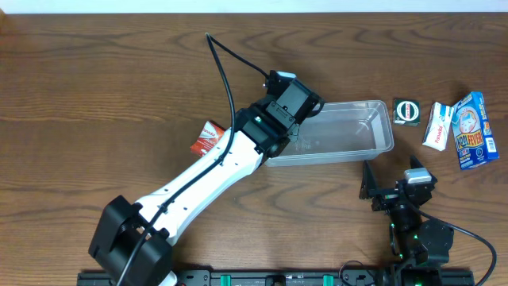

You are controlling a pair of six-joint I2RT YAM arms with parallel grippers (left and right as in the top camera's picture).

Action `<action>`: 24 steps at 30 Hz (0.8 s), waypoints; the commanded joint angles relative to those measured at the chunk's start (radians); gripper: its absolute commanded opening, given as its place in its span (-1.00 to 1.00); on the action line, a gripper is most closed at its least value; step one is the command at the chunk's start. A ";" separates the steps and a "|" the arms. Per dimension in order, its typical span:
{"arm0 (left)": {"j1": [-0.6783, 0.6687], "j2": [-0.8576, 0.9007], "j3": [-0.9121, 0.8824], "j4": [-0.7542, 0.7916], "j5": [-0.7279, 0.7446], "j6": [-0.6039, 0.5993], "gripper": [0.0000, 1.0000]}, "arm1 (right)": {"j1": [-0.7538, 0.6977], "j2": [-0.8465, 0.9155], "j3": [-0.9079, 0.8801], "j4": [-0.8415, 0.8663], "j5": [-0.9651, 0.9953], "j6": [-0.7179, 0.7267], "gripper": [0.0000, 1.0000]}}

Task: Pack container
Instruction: 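Lift the bottle with the left gripper and carry it over the container, then lower the bottle into the container's left end and release it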

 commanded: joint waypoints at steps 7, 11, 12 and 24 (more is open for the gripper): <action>0.002 0.003 -0.003 -0.021 -0.017 -0.010 -0.46 | -0.014 -0.002 -0.002 -0.004 -0.005 0.000 0.99; 0.002 0.005 -0.015 -0.022 -0.017 -0.010 -0.45 | -0.014 -0.002 -0.002 -0.004 -0.004 0.000 0.99; 0.002 0.005 -0.016 -0.021 -0.017 -0.010 -0.46 | -0.014 -0.002 -0.002 -0.004 -0.005 0.000 0.98; 0.002 0.008 -0.020 -0.022 -0.017 -0.043 -0.45 | -0.014 -0.002 -0.002 -0.004 -0.004 0.000 0.99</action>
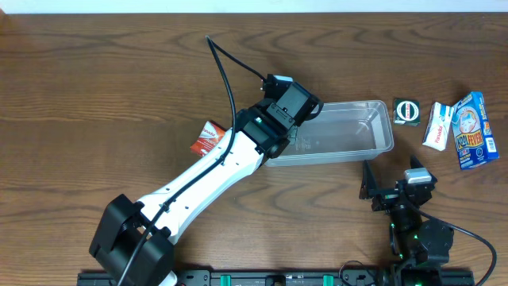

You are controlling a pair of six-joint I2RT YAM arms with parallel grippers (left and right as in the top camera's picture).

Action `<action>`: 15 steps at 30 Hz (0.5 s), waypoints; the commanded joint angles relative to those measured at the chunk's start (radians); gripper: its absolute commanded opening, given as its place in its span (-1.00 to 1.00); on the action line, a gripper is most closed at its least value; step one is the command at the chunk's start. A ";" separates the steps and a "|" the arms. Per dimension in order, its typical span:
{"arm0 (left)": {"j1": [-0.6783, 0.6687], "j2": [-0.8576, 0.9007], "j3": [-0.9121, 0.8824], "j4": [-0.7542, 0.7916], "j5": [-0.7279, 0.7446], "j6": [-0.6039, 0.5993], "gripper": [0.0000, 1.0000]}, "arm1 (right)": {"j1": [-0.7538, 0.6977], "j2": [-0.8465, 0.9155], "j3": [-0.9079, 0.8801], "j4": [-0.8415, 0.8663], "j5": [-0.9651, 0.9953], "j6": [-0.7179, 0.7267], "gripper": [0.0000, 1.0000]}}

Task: Pack container
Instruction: 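Lower the bottle into the container's left end and release it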

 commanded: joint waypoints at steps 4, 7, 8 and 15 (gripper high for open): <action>0.001 0.008 -0.011 0.000 -0.016 -0.013 -0.45 | -0.014 -0.002 -0.002 -0.004 -0.005 0.000 0.99; 0.001 0.014 -0.020 0.000 -0.017 -0.014 -0.46 | -0.014 -0.002 -0.002 -0.004 -0.004 0.000 0.99; 0.001 0.018 -0.023 0.000 -0.016 -0.014 -0.45 | -0.014 -0.002 -0.002 -0.004 -0.004 0.000 0.98; 0.001 0.025 -0.038 0.002 -0.017 -0.024 -0.44 | -0.014 -0.002 -0.002 -0.004 -0.005 0.000 0.98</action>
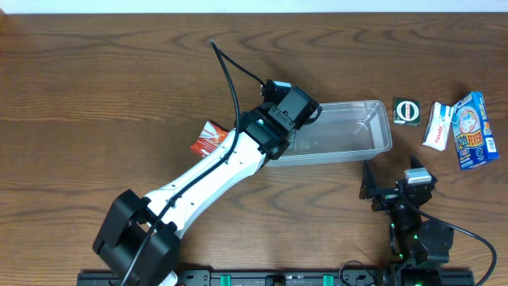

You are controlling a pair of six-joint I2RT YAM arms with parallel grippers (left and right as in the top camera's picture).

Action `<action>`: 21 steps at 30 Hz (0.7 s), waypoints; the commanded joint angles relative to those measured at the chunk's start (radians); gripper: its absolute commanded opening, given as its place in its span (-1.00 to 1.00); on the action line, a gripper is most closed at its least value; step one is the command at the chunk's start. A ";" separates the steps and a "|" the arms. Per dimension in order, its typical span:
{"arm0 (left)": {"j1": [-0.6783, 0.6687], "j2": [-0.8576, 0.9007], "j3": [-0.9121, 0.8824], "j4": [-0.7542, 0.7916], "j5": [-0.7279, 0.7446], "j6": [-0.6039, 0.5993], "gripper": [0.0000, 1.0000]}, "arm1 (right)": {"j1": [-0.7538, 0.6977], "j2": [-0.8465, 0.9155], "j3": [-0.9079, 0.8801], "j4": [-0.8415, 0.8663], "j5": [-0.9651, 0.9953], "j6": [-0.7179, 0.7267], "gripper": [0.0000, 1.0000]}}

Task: Pack container
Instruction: 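Lower the bottle into the container's left end and release it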

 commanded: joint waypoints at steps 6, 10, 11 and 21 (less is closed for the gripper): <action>0.002 0.013 -0.003 0.000 -0.021 -0.020 -0.45 | -0.014 -0.002 -0.002 -0.004 -0.004 0.000 0.98; 0.002 0.035 -0.003 0.002 -0.021 -0.039 -0.44 | -0.014 -0.002 -0.002 -0.004 -0.004 0.000 0.98; 0.002 0.041 -0.003 0.003 -0.021 -0.039 -0.44 | -0.014 -0.002 -0.002 -0.004 -0.004 0.000 0.98; 0.002 0.062 -0.003 0.007 -0.021 -0.042 -0.43 | -0.014 -0.002 -0.002 -0.004 -0.004 0.000 0.99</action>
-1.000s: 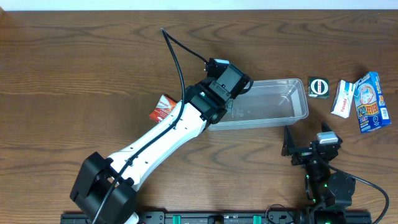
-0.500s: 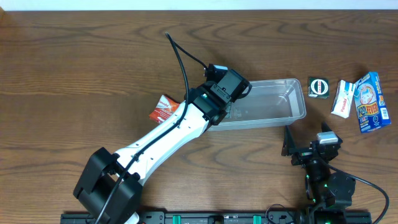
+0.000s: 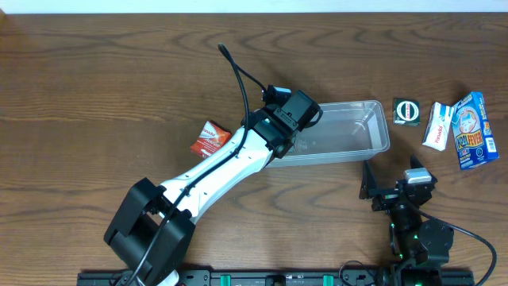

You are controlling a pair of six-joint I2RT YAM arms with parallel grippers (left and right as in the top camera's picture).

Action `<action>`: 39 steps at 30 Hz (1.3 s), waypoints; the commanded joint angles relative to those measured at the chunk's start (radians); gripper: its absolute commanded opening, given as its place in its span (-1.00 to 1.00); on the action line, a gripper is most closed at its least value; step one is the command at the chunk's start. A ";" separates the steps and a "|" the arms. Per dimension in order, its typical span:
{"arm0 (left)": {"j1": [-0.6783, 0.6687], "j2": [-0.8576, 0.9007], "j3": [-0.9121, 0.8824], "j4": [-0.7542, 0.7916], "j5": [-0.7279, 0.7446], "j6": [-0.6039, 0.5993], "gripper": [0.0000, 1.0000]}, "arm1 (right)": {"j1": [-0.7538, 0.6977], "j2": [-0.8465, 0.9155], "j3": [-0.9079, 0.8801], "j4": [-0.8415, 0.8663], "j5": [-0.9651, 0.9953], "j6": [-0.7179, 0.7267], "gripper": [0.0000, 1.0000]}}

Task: Pack container
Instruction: 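Lower the bottle into the container's left end and release it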

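The clear plastic container (image 3: pixel 349 131) lies right of the table's middle, nothing visible inside it. My left gripper (image 3: pixel 308 114) is at its left end, the fingers over the left rim and mostly hidden under the wrist, apparently shut on that rim. A red packet (image 3: pixel 209 137) lies left of the arm. To the right of the container sit a black square item with a round label (image 3: pixel 407 110), a white packet (image 3: pixel 437 125) and a blue box (image 3: pixel 474 129). My right gripper (image 3: pixel 391 176) rests open near the front edge, below the container's right end.
The left arm (image 3: pixel 214 171) slants across the table from the front left to the container. Its black cable (image 3: pixel 238 75) loops up behind the wrist. Dark wood table (image 3: pixel 95 79) stretches to the left and back.
The left wrist has shifted a little left and the container has slid a short way left with it. The arm's base link has swung right. The right arm is unchanged.
The left gripper stayed at the container's left rim at every moment. From one moment to the following, the container's right end stood a little further left, away from the black square item. The loose items and the right arm kept their places.
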 commanded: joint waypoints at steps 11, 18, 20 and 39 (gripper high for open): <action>0.002 -0.002 0.005 0.001 -0.024 -0.016 -0.42 | -0.014 -0.002 -0.002 -0.004 -0.004 0.000 0.99; 0.002 -0.002 0.005 0.001 -0.024 -0.016 -0.42 | -0.014 -0.002 -0.002 -0.004 -0.004 0.000 0.99; 0.002 -0.002 0.005 0.000 -0.024 -0.016 -0.42 | -0.014 -0.002 -0.002 -0.004 -0.005 0.000 0.99; 0.002 -0.002 0.005 -0.006 -0.024 -0.016 -0.41 | -0.014 -0.002 -0.002 -0.004 -0.004 0.000 0.99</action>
